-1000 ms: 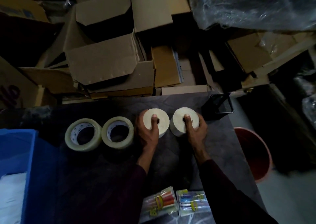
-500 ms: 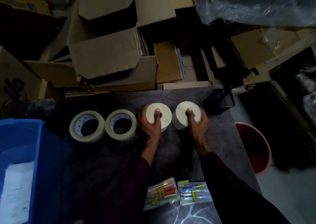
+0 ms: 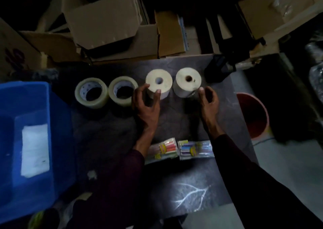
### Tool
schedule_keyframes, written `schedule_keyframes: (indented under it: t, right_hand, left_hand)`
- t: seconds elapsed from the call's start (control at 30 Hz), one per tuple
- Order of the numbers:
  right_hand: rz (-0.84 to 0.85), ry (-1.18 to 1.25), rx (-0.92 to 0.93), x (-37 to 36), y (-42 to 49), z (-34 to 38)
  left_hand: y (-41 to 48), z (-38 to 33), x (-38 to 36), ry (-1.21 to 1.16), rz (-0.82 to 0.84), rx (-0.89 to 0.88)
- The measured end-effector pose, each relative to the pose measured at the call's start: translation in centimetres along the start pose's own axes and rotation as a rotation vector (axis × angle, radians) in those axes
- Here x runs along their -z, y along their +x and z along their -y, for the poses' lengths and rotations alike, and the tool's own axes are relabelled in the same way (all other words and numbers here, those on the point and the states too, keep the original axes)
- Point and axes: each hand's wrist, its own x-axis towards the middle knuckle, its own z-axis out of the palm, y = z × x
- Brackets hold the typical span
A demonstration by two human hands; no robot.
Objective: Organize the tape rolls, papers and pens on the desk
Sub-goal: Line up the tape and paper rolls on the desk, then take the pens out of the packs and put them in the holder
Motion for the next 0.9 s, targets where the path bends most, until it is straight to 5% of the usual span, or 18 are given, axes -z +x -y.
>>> schedule_keyframes:
  t: [0.17, 0.4, 0.63, 0.77, 0.9]
  right_hand:
    - [0.043, -0.049, 0.043, 4.1, -5.8, -2.0]
    - [0.164, -0.426, 0.199, 8.7, -12.7, -4.7]
    - [0.287, -0.702, 0.36, 10.2, -14.6, -7.5]
    - [0.273, -0.702, 0.364, 10.1, -15.5, -7.1]
    - [0.317, -0.379, 0.266, 10.0, -17.4, -4.2]
  left_hand:
    - [-7.2, 1.9, 5.2, 0.065, 0.339, 0.086]
    - [-11.9, 4.0, 10.5, 0.647, 0.86, -0.033]
    - [-11.6, 3.7, 11.1, 0.797, 0.937, 0.078]
    - [-11.9, 2.8, 11.6, 0.551, 0.929, 0.256]
    - [-12.4, -0.3, 11.3, 0.167, 0.763, 0.478]
